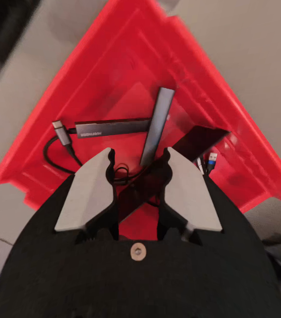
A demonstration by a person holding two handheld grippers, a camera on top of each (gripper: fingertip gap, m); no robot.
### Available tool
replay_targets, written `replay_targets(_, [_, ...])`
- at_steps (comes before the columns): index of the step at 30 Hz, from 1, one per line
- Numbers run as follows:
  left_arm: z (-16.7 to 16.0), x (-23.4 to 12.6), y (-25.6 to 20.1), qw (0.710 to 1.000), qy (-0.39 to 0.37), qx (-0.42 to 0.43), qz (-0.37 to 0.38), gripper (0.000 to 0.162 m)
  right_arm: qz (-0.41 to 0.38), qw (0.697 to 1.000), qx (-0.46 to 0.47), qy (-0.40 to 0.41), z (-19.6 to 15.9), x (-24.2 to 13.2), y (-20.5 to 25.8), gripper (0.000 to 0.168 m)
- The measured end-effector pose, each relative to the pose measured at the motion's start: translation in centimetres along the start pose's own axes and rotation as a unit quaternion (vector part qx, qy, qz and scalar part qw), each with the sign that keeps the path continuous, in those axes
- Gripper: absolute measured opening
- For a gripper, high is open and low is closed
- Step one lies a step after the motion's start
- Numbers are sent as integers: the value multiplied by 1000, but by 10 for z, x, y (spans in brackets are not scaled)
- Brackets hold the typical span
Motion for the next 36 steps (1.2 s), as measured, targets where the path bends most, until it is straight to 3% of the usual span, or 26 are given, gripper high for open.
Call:
replay_targets(3, [1,25,-13,995,63,-68,-42,57,2,1000,8,3,-3,-1,-2,49])
replay_targets(7, [-1,44,-17,992,105,-61,-20,59,6,1000,18,1,-3,-2,-4,49])
replay_targets(13, [-5,59,-29,986,144,-59,-59,44,20,999,32,-1,-4,-2,-3,49])
replay_targets(18, [-5,67,-38,984,152,-48,-83,26,29,999,30,6,-6,1,1,49])
replay_targets(23, [-9,66,-36,987,136,-9,-81,23,30,999,29,5,-6,0,3,49])
replay_targets(28, [-7,29,-14,994,92,7,-67,15,20,1000,16,-2,-2,-4,1,49])
replay_targets(33, [4,-38,2,996,24,-2,-89,11,-1,997,-76,5,9,-6,3,49])
replay_targets(36, [27,-91,-12,990,-66,3,-123,10,9,991,-130,-15,27,-1,14,47])
Point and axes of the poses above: each gripper's, where its closed fingertips meet, x out along the fingers, z out of its top, y = z × x across the jaws, the point moved 1 cm from there along -x, back along the fingers, and after that the axes turned 14 degrees about z, right-handed, at the moved point
